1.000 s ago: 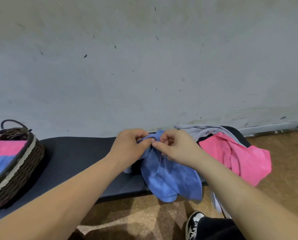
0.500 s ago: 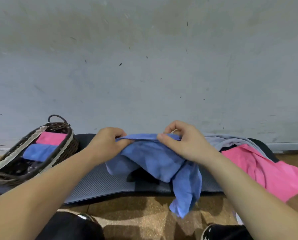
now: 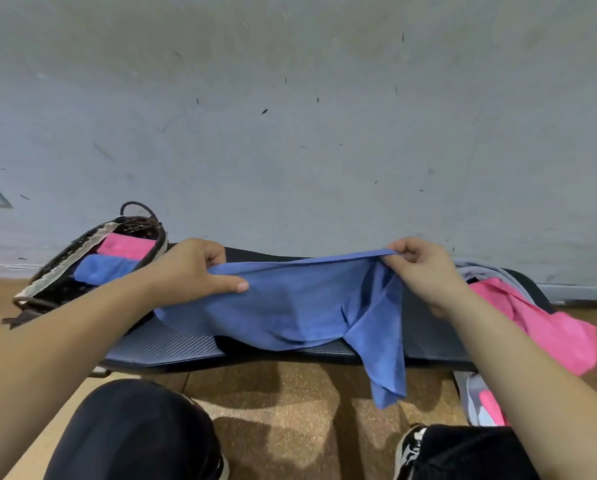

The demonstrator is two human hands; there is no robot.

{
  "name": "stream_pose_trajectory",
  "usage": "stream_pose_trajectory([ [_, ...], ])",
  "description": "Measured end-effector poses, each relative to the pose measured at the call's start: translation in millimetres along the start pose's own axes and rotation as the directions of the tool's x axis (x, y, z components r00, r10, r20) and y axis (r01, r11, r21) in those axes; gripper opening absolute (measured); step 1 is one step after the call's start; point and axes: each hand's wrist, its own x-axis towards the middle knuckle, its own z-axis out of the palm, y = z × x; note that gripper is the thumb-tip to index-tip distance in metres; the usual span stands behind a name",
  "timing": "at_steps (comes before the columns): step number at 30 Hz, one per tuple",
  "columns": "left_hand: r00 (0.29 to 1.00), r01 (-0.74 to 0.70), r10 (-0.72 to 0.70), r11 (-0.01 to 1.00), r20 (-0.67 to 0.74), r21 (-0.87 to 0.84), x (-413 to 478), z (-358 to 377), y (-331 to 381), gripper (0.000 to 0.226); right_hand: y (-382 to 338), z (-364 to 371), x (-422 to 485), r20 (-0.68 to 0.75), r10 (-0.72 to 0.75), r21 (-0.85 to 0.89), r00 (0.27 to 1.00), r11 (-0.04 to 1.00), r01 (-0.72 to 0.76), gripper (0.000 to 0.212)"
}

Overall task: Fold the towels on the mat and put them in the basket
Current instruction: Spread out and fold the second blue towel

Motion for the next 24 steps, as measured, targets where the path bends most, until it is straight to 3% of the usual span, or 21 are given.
stream_pose_trajectory([
  [2,1.000,0.005,-0.006,0.999,-0.010,-0.041,-6,-4,-9,0.055,2,-8,-5,0.221,0.111,0.291,0.969,0.941,-0.174,0.013],
  [6,0.991,0.087,-0.048,0.939,0.123,-0.334,-15,-15,-16,0.058,13,-24,-12,0.429,0.143,0.345,0.892,0.886,-0.308,0.047],
  [9,0.954,0.206,-0.075,0.867,0.290,-0.453,-16,-23,-21,0.068,2,-35,-10,0.453,0.119,0.378,0.884,0.872,-0.311,0.017],
  [10,0.945,0.251,-0.098,0.832,0.314,-0.495,-14,-24,-25,0.064,-2,-36,-8,0.429,0.118,0.338,0.896,0.899,-0.280,0.020],
  [12,0.948,0.295,-0.169,0.780,0.270,-0.551,-4,-22,-30,0.056,-4,-30,1,0.284,0.085,0.059,0.955,0.993,-0.106,0.025],
  [14,0.968,0.249,-0.219,0.878,0.121,-0.409,12,-10,-42,0.054,3,-10,13,0.141,-0.011,-0.262,0.990,0.964,0.048,0.025],
  [17,0.980,0.193,-0.193,0.981,-0.037,-0.027,41,15,-60,0.050,27,22,34,0.093,-0.036,-0.454,0.995,0.888,0.074,0.023],
  [20,0.980,0.198,-0.198,0.980,-0.019,0.031,71,32,-78,0.038,48,43,54,0.027,-0.018,-0.524,0.999,0.851,0.030,0.021],
  [24,0.984,0.173,-0.177,0.980,0.033,0.098,112,55,-103,0.003,70,67,84,-0.028,-0.049,-0.605,0.998,0.796,0.022,0.017],
])
